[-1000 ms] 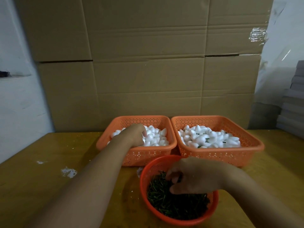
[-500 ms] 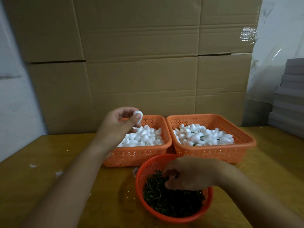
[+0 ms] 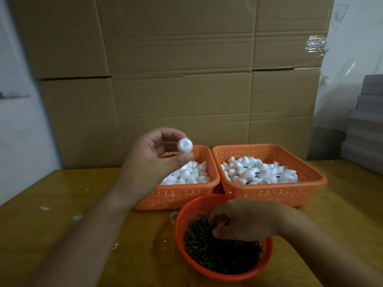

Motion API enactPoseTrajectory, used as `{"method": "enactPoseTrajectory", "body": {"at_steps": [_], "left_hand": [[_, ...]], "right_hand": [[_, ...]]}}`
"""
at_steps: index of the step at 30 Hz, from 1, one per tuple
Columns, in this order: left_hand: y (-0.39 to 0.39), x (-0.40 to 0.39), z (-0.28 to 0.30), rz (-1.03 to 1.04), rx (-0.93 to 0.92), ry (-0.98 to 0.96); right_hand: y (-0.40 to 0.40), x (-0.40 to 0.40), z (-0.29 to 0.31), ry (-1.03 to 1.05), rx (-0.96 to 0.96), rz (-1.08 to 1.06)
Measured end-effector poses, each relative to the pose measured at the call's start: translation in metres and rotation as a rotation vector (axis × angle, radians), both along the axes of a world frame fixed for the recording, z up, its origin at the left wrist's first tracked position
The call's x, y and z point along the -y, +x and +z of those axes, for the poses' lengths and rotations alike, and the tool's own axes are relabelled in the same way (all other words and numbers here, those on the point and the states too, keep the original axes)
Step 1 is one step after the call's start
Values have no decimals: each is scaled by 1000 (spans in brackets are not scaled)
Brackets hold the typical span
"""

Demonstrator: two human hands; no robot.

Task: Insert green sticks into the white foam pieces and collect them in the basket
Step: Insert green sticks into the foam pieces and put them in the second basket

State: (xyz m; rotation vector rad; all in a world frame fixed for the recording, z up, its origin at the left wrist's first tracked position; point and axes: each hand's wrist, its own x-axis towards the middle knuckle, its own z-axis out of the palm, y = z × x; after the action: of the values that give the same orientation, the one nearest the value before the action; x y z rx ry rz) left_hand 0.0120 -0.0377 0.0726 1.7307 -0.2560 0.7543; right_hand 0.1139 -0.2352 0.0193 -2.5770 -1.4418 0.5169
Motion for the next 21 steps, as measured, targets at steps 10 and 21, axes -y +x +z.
{"method": "enactPoseTrajectory", "body": {"at_steps": [10, 21], "left_hand": [[-2, 12, -3, -96, 106, 117], [-9, 18, 5, -242, -161, -203]], "right_hand": [[-2, 1, 2, -2, 8, 2], [-3, 1, 4, -7, 1, 4]]}}
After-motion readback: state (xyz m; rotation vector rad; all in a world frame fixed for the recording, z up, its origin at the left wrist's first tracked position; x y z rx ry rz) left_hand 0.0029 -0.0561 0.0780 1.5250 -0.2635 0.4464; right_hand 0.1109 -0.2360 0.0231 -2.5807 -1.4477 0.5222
